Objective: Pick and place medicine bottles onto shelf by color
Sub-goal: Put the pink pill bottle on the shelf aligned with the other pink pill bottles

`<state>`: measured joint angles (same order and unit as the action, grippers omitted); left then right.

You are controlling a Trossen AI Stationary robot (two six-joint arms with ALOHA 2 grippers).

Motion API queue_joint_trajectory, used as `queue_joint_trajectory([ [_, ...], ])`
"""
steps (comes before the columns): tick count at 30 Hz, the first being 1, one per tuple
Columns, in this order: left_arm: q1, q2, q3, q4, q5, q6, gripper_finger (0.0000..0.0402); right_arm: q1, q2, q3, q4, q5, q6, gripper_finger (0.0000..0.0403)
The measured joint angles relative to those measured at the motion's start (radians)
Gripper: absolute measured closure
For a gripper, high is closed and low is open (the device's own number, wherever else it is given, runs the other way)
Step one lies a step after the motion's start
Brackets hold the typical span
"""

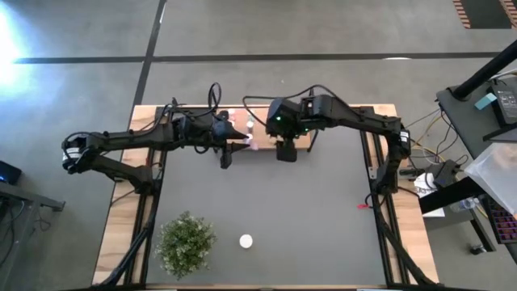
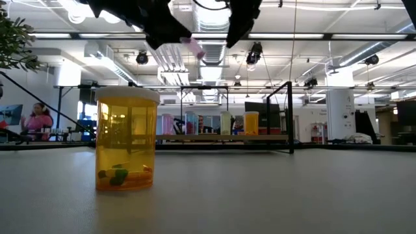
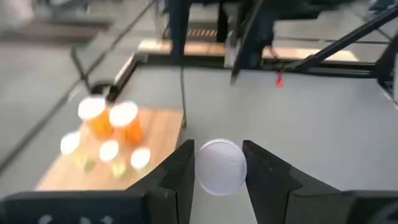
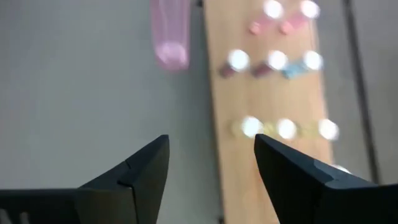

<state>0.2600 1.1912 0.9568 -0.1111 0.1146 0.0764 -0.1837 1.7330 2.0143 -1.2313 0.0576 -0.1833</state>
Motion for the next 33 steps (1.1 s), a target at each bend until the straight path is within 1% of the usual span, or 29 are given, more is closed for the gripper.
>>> queue_joint_trajectory([
  [3,0.016,0.0,0.008,-0.068,-0.025,-0.076,0.0302,0.0,-0.002,0.051,-0.075,0.037,0.008,0.0167],
  [7,0.018,0.0,0.027,-0.161,-0.093,-0.143,0.0302,-0.001,-0.005,0.095,-0.16,0.074,0.016,0.0165],
  [11,0.021,0.009,0.062,-0.291,-0.139,-0.149,0.0302,-0.02,-0.009,0.111,-0.219,0.132,0.016,0.0169],
  [15,0.038,0.061,0.111,-0.401,-0.158,-0.149,0.0302,-0.06,-0.011,0.11,-0.226,0.137,0.027,0.017],
  [21,0.082,0.169,0.135,-0.432,-0.15,-0.123,0.0302,-0.122,-0.011,0.109,-0.226,0.137,0.029,0.0165],
  [25,0.102,0.2,0.134,-0.464,-0.148,-0.113,0.0302,-0.15,-0.011,0.109,-0.226,0.137,0.034,0.0168],
  [29,0.118,0.216,0.133,-0.471,-0.15,-0.048,0.0302,-0.165,-0.011,0.109,-0.223,0.137,0.03,0.0166],
  [33,0.134,0.257,0.133,-0.473,-0.156,-0.017,0.0302,-0.173,-0.011,0.109,-0.213,0.137,0.029,0.0167],
])
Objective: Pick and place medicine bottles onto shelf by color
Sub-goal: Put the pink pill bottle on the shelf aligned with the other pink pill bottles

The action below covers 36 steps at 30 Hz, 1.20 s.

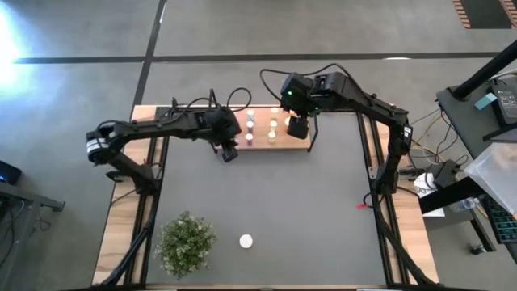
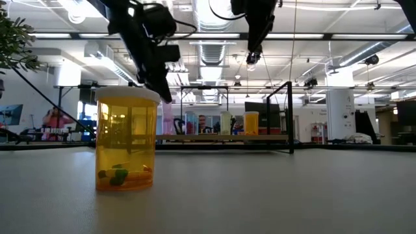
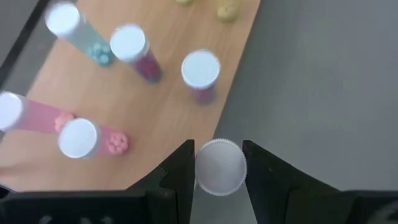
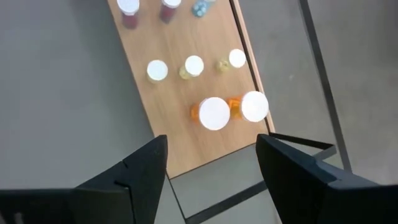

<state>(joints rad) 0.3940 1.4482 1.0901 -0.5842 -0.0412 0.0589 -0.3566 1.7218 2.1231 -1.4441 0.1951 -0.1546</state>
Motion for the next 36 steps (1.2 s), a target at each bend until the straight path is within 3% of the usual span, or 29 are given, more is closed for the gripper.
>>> queue_joint_trajectory([
  [7,0.006,0.071,0.005,0.0,-0.042,0.004,0.0302,0.0,0.0,0.0,0.021,0.0,0.004,0.0169],
  [25,0.076,0.074,-0.007,-0.001,-0.092,-0.073,0.0301,0.0,0.0,0.0,0.048,0.0,0.023,0.0172],
  [36,0.078,0.053,0.006,-0.013,0.017,0.2,0.0301,0.0,0.0,0.0,0.051,0.0,0.024,0.017],
])
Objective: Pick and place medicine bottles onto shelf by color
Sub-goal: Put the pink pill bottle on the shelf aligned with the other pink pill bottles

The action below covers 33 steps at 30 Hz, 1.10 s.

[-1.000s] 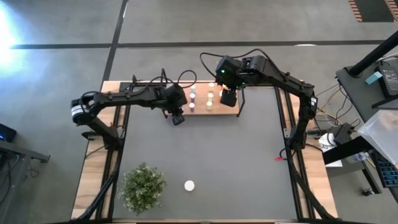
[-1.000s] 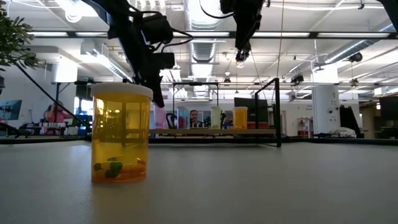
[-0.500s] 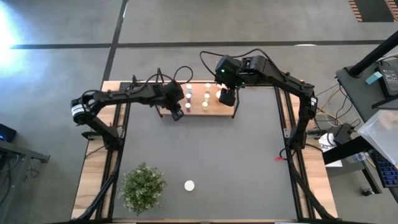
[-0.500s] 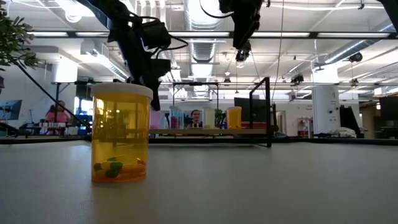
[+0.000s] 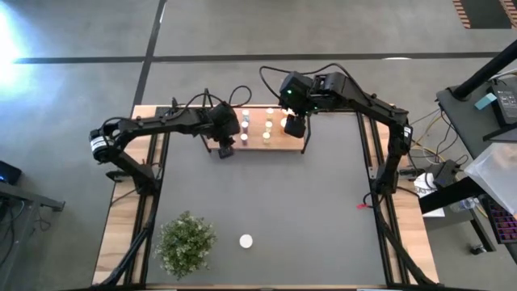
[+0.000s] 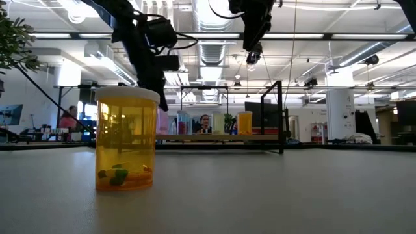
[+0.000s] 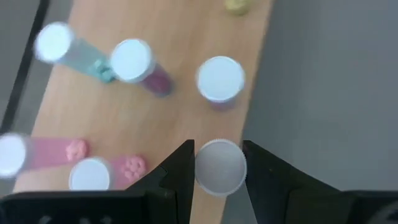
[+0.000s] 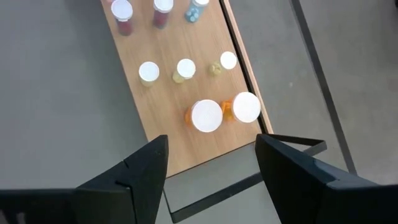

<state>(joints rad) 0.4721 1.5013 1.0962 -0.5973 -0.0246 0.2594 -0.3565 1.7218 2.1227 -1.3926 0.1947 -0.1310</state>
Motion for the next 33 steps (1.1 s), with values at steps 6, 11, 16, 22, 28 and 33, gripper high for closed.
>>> queue_joint_trajectory([
  [6,0.001,0.003,-0.001,-0.083,0.027,0.21,0.0301,0.0,0.0,0.0,0.0,0.0,0.0,0.017],
  [11,0.014,0.003,0.008,-0.084,0.027,0.221,0.0301,0.0,0.0,0.0,0.0,-0.001,0.0,0.017],
  [16,0.039,0.003,0.008,-0.077,0.027,0.226,0.0301,0.0,0.0,0.0,0.002,-0.001,0.0,0.017],
  [22,0.053,0.003,0.005,-0.076,0.031,0.222,0.0301,0.0,0.0,0.0,0.004,-0.002,0.0,0.017],
  [28,0.052,0.003,-0.006,-0.073,0.067,0.221,0.0301,0.0,0.0,0.0,0.007,-0.003,0.0,0.017],
  [33,0.052,0.003,-0.006,-0.065,0.066,0.221,0.0301,0.0,0.0,0.0,0.008,-0.003,0.0,0.017],
])
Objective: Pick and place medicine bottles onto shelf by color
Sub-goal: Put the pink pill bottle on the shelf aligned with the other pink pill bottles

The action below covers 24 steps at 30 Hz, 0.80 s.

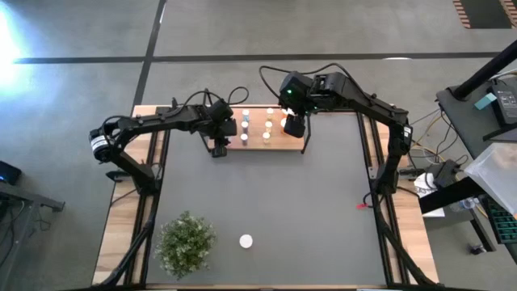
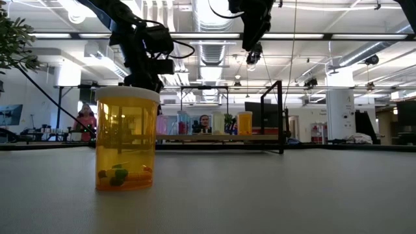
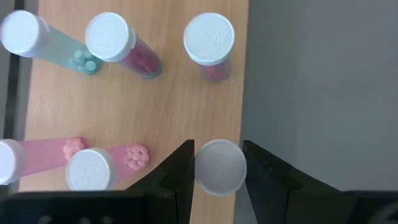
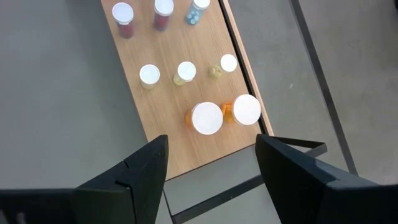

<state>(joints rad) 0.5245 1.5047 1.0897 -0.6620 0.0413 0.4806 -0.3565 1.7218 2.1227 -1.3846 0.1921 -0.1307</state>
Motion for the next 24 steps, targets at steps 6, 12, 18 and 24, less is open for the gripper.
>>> queue_joint_trajectory([
  [6,0.004,0.0,0.0,0.007,-0.024,0.005,0.0301,0.0,0.0,0.0,0.004,0.0,0.0,0.017],
  [12,0.006,0.0,-0.001,0.002,-0.025,0.004,0.0301,0.0,0.0,0.0,0.004,-0.008,0.0,0.017],
  [18,0.006,0.0,-0.006,0.005,-0.042,-0.002,0.0301,0.0,0.0,0.0,0.003,-0.008,0.0,0.017],
  [24,0.006,0.0,-0.007,0.005,-0.113,-0.004,0.0301,0.0,0.0,0.0,0.004,-0.008,0.0,0.017],
])
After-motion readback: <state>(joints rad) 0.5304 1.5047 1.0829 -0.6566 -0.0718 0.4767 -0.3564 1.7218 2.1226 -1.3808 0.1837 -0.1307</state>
